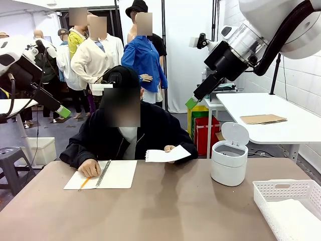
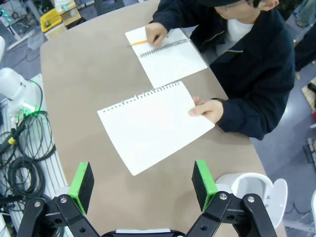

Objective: Sort the paper based on its condition.
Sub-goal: If a person hands you a paper, place it in the Organizing basket , and if it's crumpled, put it in the Trash can.

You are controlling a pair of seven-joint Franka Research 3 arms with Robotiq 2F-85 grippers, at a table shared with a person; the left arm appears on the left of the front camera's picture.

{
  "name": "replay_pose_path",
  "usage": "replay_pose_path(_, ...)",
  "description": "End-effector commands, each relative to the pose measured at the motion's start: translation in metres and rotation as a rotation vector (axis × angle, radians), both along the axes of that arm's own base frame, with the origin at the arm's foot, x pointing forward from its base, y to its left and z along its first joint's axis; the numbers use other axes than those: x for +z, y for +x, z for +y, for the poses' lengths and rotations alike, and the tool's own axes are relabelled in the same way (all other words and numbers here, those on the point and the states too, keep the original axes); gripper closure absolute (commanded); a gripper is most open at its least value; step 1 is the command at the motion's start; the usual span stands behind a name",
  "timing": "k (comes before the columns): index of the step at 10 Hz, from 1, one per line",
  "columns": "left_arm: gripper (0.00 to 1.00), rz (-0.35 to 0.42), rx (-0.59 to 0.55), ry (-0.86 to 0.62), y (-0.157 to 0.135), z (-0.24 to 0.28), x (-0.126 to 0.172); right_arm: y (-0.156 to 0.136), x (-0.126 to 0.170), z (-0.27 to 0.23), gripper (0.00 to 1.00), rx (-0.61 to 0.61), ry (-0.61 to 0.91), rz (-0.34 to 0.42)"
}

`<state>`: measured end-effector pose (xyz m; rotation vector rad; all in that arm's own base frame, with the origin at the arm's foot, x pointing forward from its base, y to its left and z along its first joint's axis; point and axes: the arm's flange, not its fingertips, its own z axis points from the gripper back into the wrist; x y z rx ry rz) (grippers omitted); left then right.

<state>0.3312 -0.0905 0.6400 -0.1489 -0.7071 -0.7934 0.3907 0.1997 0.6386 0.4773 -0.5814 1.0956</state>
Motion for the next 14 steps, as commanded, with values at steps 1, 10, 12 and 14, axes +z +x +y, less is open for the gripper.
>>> replay_pose_path(1, 0.00, 0.003, 0.007, 0.008, -0.001, 0.001, -0.001, 0.000, -0.001, 0.000, 0.00, -0.007, -0.010, -0.011)
replay_pose_path(10, 0.00, 0.003, 0.007, 0.008, -0.001, 0.001, -0.001, 0.042, -0.088, -0.008, 0.00, -0.351, -0.151, 0.686)
replay_pose_path(12, 0.00, 0.003, 0.007, 0.008, -0.001, 0.001, -0.001, 0.051, -0.106, -0.012, 0.00, -0.449, -0.040, 0.795)
replay_pose_path(14, 0.00, 0.003, 0.007, 0.008, -0.001, 0.001, -0.001, 0.052, -0.120, -0.012, 0.00, -0.503, -0.041, 0.833)
